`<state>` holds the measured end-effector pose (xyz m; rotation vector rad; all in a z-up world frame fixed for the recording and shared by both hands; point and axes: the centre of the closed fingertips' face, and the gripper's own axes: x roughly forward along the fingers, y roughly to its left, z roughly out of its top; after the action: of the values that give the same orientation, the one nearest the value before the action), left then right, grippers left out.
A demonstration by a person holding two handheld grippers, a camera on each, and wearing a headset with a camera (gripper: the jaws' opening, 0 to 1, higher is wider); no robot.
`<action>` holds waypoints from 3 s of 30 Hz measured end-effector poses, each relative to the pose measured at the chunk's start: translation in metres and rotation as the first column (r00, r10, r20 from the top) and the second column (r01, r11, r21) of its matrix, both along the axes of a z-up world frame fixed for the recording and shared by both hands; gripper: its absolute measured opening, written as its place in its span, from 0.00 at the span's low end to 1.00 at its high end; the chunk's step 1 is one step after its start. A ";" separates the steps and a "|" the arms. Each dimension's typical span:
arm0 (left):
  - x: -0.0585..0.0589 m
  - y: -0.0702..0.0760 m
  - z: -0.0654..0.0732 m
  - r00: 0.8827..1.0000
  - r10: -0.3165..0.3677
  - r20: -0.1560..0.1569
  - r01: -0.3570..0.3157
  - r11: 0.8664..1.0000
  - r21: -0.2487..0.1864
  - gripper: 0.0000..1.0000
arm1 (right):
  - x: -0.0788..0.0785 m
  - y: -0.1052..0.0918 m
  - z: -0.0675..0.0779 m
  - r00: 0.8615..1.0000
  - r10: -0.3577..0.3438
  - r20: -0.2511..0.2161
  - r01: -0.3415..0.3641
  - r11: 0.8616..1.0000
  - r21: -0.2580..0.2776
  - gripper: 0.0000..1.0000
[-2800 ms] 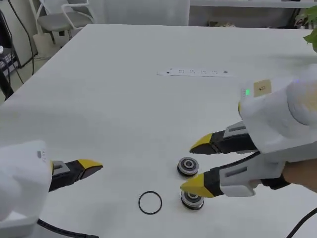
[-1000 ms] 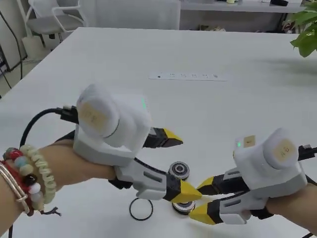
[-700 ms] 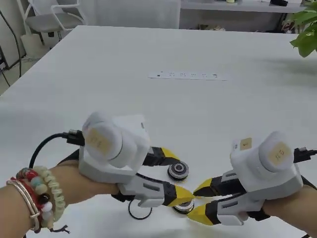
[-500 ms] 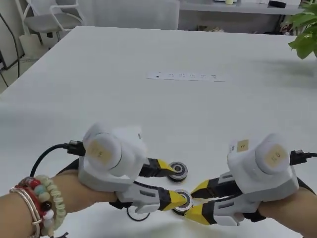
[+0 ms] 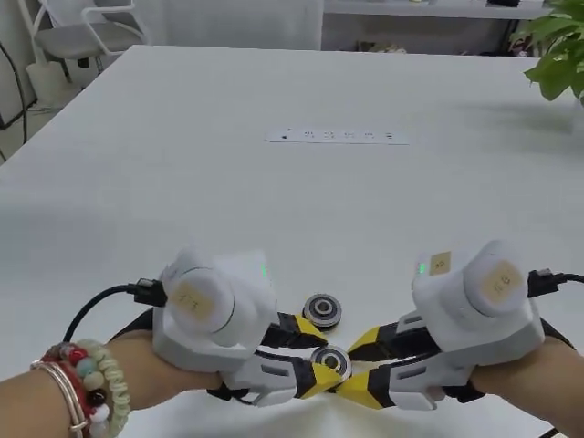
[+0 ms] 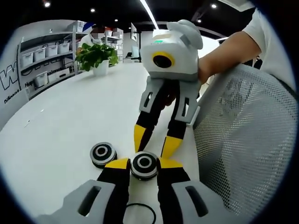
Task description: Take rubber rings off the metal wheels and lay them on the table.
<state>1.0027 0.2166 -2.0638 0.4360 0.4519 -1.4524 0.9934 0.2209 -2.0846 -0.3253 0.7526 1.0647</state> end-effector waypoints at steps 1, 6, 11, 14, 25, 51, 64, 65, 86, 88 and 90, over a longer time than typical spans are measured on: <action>0.001 0.000 0.001 1.000 0.006 -0.004 -0.006 1.000 0.000 0.18 | 0.000 0.000 0.000 1.000 0.000 0.001 0.000 1.000 -0.001 0.20; 0.001 0.001 0.002 1.000 -0.006 0.023 0.006 1.000 0.003 0.15 | 0.000 -0.001 0.000 1.000 -0.001 -0.002 0.001 1.000 -0.002 0.20; 0.000 0.002 0.001 0.999 -0.013 0.041 0.013 1.000 0.009 0.11 | 0.000 -0.002 0.000 1.000 0.001 -0.003 -0.001 1.000 -0.007 0.18; 0.001 0.002 0.001 0.999 -0.013 0.041 0.012 1.000 0.009 0.11 | -0.001 -0.002 -0.001 1.000 0.002 -0.006 -0.002 1.000 -0.010 0.18; -0.001 0.004 0.000 1.000 -0.008 0.028 0.008 1.000 -0.019 0.09 | -0.002 -0.006 -0.001 1.000 0.008 -0.015 -0.008 1.000 -0.027 0.12; 0.000 0.001 0.001 1.000 -0.006 0.031 0.007 0.999 -0.037 0.09 | 0.004 -0.014 0.000 0.993 -0.089 -0.077 0.086 0.996 -0.034 0.00; 0.001 0.001 0.001 0.999 -0.004 0.034 0.005 0.999 -0.035 0.08 | 0.009 -0.017 0.014 0.951 -0.221 -0.216 0.244 0.966 0.087 0.00; 0.001 0.000 0.001 0.999 -0.005 0.037 0.007 0.999 -0.035 0.08 | 0.009 -0.016 0.013 0.951 -0.222 -0.216 0.246 0.965 0.087 0.00; 0.004 -0.001 0.000 0.999 0.004 0.047 -0.003 0.999 -0.033 0.09 | 0.008 -0.007 0.020 0.951 -0.218 -0.217 0.244 0.965 0.101 0.00; 0.004 -0.001 0.000 0.999 0.005 0.047 -0.004 0.999 -0.032 0.09 | 0.007 -0.006 0.021 0.952 -0.215 -0.217 0.242 0.965 0.106 0.00; 0.004 -0.001 0.000 0.999 0.007 0.046 -0.005 0.999 -0.033 0.09 | 0.007 -0.004 0.022 0.952 -0.213 -0.221 0.242 0.963 0.117 0.00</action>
<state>1.0066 0.2151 -2.0636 0.4404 0.3919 -1.4395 1.0008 0.2164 -2.0622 -0.0021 0.8718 0.9347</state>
